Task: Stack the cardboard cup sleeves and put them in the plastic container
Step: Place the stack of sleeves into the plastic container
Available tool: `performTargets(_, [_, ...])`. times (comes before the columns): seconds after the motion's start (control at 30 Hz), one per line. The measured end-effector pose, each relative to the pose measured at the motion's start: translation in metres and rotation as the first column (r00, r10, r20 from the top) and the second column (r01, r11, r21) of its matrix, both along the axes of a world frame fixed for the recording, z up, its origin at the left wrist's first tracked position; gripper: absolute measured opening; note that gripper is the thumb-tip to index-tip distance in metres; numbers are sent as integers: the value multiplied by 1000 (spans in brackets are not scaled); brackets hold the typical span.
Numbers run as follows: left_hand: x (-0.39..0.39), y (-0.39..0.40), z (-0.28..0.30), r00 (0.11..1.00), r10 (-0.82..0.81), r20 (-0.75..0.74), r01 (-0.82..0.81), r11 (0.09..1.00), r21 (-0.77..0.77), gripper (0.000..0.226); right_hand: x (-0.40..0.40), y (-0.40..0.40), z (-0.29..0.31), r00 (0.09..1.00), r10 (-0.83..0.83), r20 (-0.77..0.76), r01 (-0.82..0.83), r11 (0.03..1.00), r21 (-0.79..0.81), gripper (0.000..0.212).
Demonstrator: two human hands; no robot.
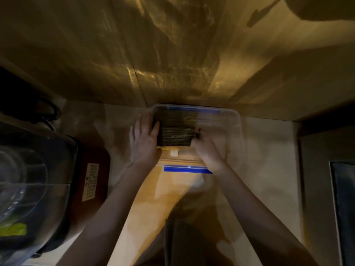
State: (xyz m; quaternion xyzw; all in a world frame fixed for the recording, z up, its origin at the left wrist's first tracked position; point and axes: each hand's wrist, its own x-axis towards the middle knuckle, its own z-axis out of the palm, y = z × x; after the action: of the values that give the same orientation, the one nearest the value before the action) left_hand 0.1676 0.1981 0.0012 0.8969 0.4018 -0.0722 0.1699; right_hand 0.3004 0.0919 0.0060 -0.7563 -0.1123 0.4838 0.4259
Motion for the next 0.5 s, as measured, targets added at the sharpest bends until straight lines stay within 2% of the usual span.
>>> performTargets(0.03, [0,-1,-1,1000,-4,-28,4,1000,-3,75,3,2,-2,974,-198,-114,195,980,-32,28])
performTargets(0.07, [1,-2,-1,999,-7,-53,7,1000,-4,76,5,5,-2,900,-374,-225,369,927,-67,28])
performTargets(0.13, [2,-4,-2,996,-10,-94,10,1000,2,77,4,11,-3,754,-548,-363,561,824,-80,35])
performTargets(0.17, [3,-5,-3,994,-9,-106,10,1000,7,77,1,14,-2,739,-553,-386,576,815,-65,39])
performTargets(0.3, [4,-6,-8,991,-13,-133,16,1000,22,80,-18,23,-2,859,-375,-349,403,915,9,49])
performTargets(0.5, [3,-6,-10,995,-6,-105,7,1000,10,73,-17,23,-7,809,-424,-408,470,883,13,50])
